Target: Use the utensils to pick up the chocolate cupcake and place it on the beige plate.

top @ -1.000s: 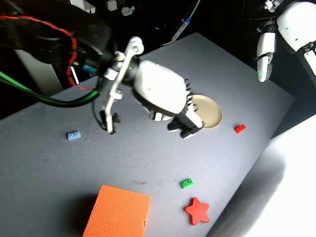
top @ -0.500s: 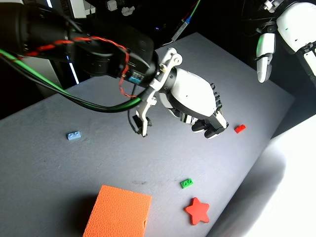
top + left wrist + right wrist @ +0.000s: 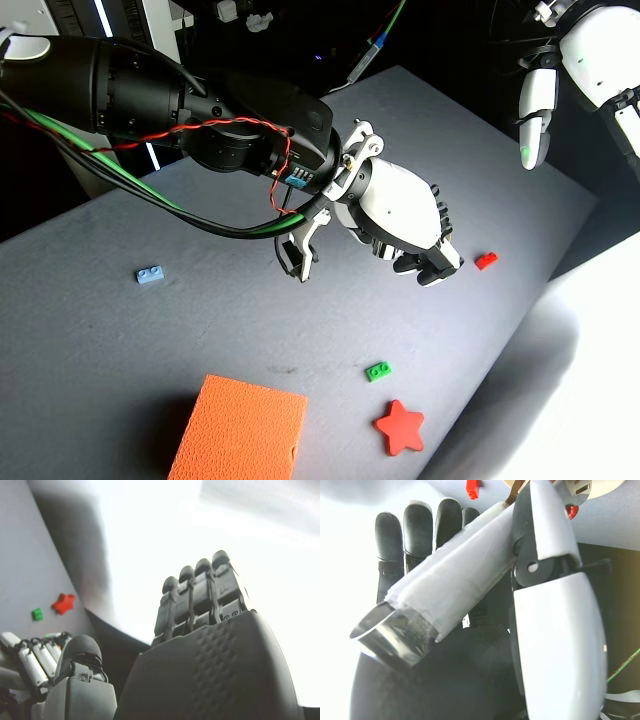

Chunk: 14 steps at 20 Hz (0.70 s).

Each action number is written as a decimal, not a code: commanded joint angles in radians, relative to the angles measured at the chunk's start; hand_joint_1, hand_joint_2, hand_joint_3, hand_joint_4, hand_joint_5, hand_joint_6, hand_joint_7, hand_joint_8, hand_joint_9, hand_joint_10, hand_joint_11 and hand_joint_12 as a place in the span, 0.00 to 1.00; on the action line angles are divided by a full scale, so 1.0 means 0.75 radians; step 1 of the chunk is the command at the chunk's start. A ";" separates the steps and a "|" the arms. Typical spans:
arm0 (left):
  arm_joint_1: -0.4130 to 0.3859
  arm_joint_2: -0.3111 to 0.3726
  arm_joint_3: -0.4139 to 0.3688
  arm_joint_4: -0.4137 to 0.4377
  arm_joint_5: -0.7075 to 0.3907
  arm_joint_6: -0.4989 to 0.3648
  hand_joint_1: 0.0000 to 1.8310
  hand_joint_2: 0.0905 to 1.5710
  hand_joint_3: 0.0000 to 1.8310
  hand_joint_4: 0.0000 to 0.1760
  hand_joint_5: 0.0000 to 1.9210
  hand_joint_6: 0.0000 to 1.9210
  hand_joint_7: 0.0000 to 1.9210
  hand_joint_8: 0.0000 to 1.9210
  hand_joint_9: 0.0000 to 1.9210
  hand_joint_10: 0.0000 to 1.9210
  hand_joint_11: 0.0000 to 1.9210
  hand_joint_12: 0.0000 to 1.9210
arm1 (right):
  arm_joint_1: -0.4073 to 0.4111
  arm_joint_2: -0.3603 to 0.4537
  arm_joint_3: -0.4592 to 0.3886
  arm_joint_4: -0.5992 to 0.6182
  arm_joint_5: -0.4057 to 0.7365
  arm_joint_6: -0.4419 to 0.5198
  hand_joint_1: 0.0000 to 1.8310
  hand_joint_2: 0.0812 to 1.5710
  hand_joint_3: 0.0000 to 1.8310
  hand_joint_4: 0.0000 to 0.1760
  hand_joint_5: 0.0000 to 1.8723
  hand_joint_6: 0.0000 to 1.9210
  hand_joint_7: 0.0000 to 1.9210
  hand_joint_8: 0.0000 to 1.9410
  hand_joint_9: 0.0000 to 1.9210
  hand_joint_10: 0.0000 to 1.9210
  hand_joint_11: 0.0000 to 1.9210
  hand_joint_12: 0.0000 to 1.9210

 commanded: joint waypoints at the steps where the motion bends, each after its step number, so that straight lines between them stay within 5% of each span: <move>1: -0.015 0.014 0.011 0.015 0.035 0.002 0.00 0.71 0.00 0.00 0.04 0.00 0.03 0.00 0.02 0.00 0.00 0.00 | 0.030 -0.002 0.006 -0.031 -0.042 0.012 0.74 0.75 0.00 0.00 0.39 0.64 0.45 0.65 0.38 0.76 0.18 0.72; 8: -0.016 0.014 0.010 0.016 0.035 0.002 0.00 0.70 0.00 0.00 0.04 0.00 0.03 0.00 0.01 0.00 0.00 0.00 | 0.045 -0.033 0.025 -0.032 -0.042 0.012 0.74 0.74 0.00 0.00 0.41 0.64 0.46 0.62 0.40 0.74 0.19 0.70; 9: -0.016 0.014 0.010 0.016 0.035 0.002 0.00 0.70 0.00 0.00 0.04 0.00 0.03 0.00 0.01 0.00 0.00 0.00 | 0.045 -0.033 0.026 -0.032 -0.042 0.011 0.67 0.74 0.00 0.00 0.42 0.65 0.47 0.62 0.39 0.62 0.19 0.69; 14: -0.016 0.011 0.010 0.016 0.035 0.002 0.00 0.71 0.00 0.00 0.04 0.00 0.03 0.00 0.02 0.00 0.01 0.01 | 0.036 -0.034 0.031 -0.032 -0.042 -0.009 0.64 0.75 0.00 0.02 0.41 0.68 0.46 0.60 0.40 0.53 0.19 0.69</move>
